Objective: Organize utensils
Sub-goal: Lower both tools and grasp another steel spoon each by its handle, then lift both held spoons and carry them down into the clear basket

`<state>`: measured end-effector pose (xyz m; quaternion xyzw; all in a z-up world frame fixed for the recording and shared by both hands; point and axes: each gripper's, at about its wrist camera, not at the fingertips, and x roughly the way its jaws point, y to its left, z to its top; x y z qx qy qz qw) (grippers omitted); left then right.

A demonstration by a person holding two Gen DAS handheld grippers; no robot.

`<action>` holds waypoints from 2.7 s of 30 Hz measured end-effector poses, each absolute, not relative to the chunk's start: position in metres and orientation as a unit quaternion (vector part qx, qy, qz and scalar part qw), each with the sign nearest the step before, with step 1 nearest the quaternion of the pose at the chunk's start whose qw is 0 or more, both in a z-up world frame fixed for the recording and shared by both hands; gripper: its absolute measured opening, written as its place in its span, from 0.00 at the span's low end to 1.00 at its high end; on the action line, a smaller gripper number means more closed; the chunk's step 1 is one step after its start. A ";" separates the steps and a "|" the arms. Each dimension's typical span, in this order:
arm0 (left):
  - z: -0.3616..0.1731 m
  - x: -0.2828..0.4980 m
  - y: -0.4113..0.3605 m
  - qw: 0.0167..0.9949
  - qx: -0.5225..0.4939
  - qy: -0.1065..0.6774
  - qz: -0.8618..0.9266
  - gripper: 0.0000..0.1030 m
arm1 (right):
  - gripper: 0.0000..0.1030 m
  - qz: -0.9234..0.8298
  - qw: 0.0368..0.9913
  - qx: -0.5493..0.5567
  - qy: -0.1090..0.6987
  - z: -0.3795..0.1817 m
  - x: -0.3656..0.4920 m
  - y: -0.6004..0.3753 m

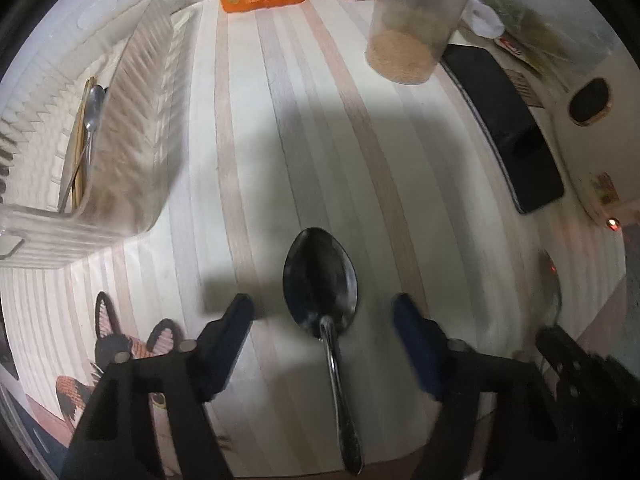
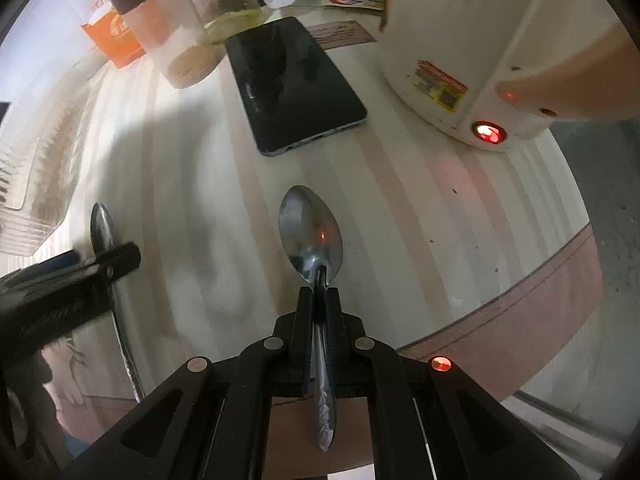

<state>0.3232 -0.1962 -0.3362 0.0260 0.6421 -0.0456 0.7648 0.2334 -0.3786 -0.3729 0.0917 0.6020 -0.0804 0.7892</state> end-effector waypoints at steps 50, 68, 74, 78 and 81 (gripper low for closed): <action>-0.317 0.243 -0.018 0.777 -0.005 0.629 0.010 0.31 | 0.06 0.045 0.768 0.045 0.637 -0.367 0.257 -0.195; -0.221 0.227 0.013 0.825 -0.014 0.564 0.024 0.31 | 0.02 0.095 0.811 0.086 0.570 -0.283 0.252 -0.189; -0.178 0.227 0.027 0.845 -0.027 0.534 0.026 0.31 | 0.02 0.130 0.833 0.101 0.529 -0.232 0.264 -0.177; -0.133 0.243 0.027 0.869 -0.038 0.493 0.018 0.31 | 0.02 0.152 0.844 0.101 0.504 -0.198 0.280 -0.169; -0.110 0.266 0.026 0.879 -0.048 0.473 0.010 0.31 | 0.02 0.163 0.850 0.103 0.490 -0.176 0.298 -0.163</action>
